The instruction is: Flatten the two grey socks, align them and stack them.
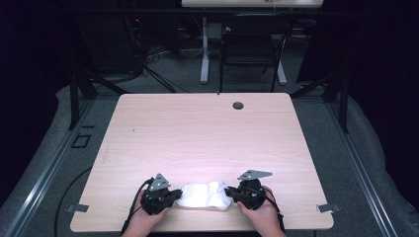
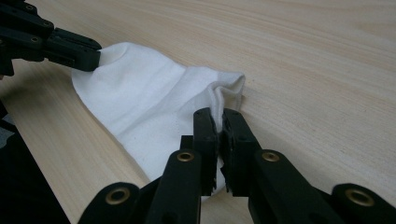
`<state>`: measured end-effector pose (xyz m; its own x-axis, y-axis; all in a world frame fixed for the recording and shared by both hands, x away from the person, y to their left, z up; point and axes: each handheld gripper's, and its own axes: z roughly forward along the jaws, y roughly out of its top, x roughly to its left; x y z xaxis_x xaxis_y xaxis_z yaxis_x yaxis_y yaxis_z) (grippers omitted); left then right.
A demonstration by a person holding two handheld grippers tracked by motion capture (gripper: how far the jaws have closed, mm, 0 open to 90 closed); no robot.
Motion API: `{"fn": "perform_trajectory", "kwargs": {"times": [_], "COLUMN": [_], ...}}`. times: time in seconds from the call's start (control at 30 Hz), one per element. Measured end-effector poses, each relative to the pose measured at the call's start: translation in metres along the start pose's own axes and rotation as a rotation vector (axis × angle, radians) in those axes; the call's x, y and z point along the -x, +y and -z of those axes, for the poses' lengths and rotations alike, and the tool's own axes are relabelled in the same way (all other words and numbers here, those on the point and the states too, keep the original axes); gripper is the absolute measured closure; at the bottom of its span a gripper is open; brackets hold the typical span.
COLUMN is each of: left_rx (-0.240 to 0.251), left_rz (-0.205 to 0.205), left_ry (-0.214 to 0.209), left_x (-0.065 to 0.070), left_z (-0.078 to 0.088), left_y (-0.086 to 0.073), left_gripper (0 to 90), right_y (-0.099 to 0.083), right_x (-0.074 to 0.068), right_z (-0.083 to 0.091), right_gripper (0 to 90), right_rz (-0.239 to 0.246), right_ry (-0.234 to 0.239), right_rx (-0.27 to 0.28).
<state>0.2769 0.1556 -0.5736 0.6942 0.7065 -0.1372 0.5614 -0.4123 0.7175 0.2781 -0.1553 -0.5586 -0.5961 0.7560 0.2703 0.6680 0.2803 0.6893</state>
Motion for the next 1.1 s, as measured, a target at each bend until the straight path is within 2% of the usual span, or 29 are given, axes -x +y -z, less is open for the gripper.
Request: {"fn": "perform_trajectory", "kwargs": {"times": [0.5,0.67,0.73,0.83,0.93,1.03,1.1], "left_rx": [0.014,0.041,0.056,0.082,0.105,0.117,0.110], "left_rz": [0.002,0.007,0.011,0.007,-0.004,-0.006,-0.020], "left_ry": [-0.003,0.004,0.002,0.007,0.008,-0.012,-0.020], "left_x": [-0.001,-0.003,-0.004,-0.004,-0.002,0.003,0.005], "left_z": [0.000,0.003,0.006,0.011,0.016,0.017,0.015], "left_y": [0.002,0.003,0.004,0.006,0.008,0.008,0.008], "left_gripper": [83.3,76.8,75.0,70.8,67.0,65.4,63.7], "right_y": [-0.001,-0.001,-0.001,0.000,0.001,0.003,0.004], "right_x": [0.001,0.001,0.001,0.002,-0.002,-0.012,-0.018], "right_z": [-0.001,-0.001,0.001,0.006,0.012,0.014,0.012], "right_gripper": [83.4,76.3,72.4,67.3,66.0,65.9,65.5], "right_rz": [-0.006,-0.004,-0.005,-0.007,0.018,0.050,0.093], "right_ry": [-0.002,0.001,-0.005,-0.015,-0.020,0.005,0.016], "right_rx": [-0.007,-0.003,0.012,0.065,0.110,0.147,0.136]}}
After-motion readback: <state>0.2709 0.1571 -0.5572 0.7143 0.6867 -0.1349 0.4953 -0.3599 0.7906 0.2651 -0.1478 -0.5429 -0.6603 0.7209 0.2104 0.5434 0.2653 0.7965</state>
